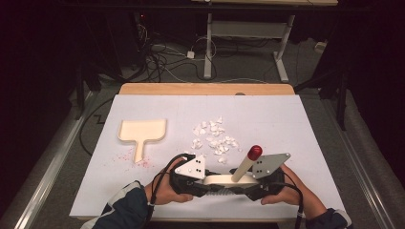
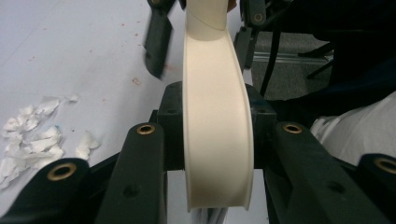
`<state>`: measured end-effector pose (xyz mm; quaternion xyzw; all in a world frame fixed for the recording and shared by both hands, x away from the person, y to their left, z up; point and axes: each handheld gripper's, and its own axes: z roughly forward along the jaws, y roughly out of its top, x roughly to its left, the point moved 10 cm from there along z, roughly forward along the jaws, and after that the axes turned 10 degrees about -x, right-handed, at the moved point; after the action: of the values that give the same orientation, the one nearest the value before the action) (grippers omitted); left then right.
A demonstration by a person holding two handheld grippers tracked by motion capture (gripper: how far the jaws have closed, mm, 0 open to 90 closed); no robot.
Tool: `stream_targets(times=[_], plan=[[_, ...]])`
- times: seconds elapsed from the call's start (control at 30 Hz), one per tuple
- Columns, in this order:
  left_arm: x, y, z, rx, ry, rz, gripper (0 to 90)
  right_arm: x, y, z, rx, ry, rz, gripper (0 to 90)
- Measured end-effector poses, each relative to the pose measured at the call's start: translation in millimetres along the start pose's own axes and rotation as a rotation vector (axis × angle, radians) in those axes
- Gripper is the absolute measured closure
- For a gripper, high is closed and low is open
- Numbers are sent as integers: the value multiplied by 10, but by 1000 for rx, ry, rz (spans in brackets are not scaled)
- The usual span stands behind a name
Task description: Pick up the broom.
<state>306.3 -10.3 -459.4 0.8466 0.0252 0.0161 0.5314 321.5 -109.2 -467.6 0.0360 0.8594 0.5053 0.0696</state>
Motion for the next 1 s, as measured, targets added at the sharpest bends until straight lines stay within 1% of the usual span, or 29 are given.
stream_targets(times=[0.07, 0.1, 0.13, 0.17, 0.2, 0.23, 0.27, 0.3, 0.33, 0.37, 0.43, 0.47, 0.5, 0.53, 0.57, 0.6, 0.63, 0.67, 0.7, 0.73, 0.8, 0.87, 0.9, 0.93, 0.97, 1.0], plan=[[-4, -14, 2, 2, -20, -5, 660, 36, -1, 30, -2, 18, -5, 580], [0, -14, -6, -7, -26, -11, 656, 47, 0, 30, -4, 33, -3, 611], [10, -9, -15, -16, -23, -12, 647, 49, 3, 27, -9, 36, -4, 633], [31, 14, -32, -38, -13, -21, 641, 48, 10, 25, -16, 33, 2, 635], [31, 14, -32, -38, -13, -21, 625, 47, 20, 25, -23, 33, 11, 647], [87, 23, -61, -41, 36, -13, 581, 48, 28, 21, -25, 32, 9, 668], [109, 25, -86, -46, 52, -18, 549, 45, 30, 17, -17, 18, 9, 672], [109, 25, -86, -46, 52, -18, 540, 45, 30, 17, -17, 18, 9, 672], [173, 10, -157, -38, 105, 0, 530, 10, 27, 2, 0, -20, -3, 673], [213, 3, -204, -38, 140, 6, 520, -11, 30, -11, -2, -35, 10, 673], [272, -23, -313, -35, 176, 15, 510, -71, 22, -43, -2, -68, 24, 673], [306, -31, -373, -42, 202, 11, 494, -104, 17, -61, -2, -84, 27, 673], [306, -31, -373, -42, 202, 11, 465, -133, 10, -78, 0, -101, 36, 673], [338, -45, -432, -47, 228, 4, 450, -163, 6, -95, 1, -113, 38, 673], [385, -80, -561, -48, 270, 3, 440, -187, 9, -113, -3, -126, 43, 674], [385, -80, -561, -48, 270, 3, 424, -216, 16, -132, -8, -142, 53, 673], [441, -125, -700, -47, 331, 3, 404, -238, 20, -152, -11, -153, 62, 673], [441, -125, -700, -47, 331, 3, 390, -238, 20, -152, -11, -153, 62, 673], [469, -152, -771, -52, 360, -6, 378, -280, 33, -194, -21, -180, 65, 673], [490, -184, -838, -60, 383, -23, 375, -303, 39, -214, -25, -197, 75, 674], [525, -260, -966, -72, 429, -50, 371, -317, 42, -234, -26, -206, 80, 674], [539, -346, -1074, -72, 464, -68, 352, -342, 51, -290, -33, -232, 85, 674], [542, -389, -1115, -73, 478, -79, 344, -346, 49, -307, -32, -237, 82, 674], [549, -444, -1164, -67, 502, -85, 344, -346, 49, -307, -32, -237, 82, 674], [558, -486, -1202, -60, 530, -82, 336, -357, 43, -326, -27, -253, 82, 674], [564, -516, -1227, -56, 547, -83, 325, -373, 35, -344, -20, -268, 82, 674]])
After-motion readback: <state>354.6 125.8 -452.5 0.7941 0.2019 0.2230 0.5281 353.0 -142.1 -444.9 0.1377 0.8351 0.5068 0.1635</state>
